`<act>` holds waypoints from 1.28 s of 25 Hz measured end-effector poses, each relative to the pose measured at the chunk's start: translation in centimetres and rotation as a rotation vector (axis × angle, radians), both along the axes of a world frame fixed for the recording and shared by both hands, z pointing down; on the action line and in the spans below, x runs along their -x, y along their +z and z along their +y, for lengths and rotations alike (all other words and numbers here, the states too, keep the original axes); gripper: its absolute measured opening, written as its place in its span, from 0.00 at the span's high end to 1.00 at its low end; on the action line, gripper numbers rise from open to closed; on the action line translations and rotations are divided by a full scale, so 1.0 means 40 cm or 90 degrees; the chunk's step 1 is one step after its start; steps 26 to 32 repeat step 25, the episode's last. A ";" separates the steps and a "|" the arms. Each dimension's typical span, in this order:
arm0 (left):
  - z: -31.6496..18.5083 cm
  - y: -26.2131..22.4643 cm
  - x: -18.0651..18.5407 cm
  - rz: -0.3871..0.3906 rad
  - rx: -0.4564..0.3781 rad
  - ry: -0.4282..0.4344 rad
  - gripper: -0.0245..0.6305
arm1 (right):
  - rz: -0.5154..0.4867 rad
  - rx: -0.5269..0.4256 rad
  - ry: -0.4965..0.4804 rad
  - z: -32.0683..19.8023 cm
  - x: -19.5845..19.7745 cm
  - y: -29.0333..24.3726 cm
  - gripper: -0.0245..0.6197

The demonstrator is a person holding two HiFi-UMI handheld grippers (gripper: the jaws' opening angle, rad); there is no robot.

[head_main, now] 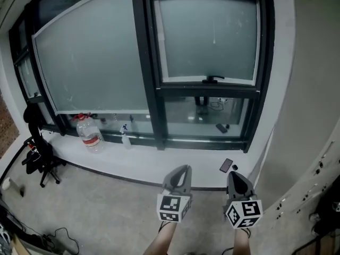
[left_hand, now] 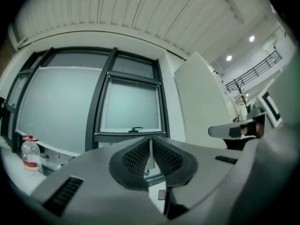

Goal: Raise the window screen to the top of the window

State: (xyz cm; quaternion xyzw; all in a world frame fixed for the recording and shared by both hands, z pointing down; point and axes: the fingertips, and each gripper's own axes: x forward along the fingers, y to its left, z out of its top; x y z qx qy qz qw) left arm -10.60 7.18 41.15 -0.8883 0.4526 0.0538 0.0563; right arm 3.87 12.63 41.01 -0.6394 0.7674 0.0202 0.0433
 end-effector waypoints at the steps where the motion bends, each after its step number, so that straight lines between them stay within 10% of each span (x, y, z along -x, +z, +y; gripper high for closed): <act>1: 0.006 -0.004 -0.006 0.005 0.000 0.000 0.93 | 0.010 0.001 0.000 0.007 -0.005 0.000 0.95; 32: 0.019 0.019 -0.078 -0.026 -0.004 0.007 0.93 | 0.042 -0.007 -0.004 0.022 -0.050 0.003 0.95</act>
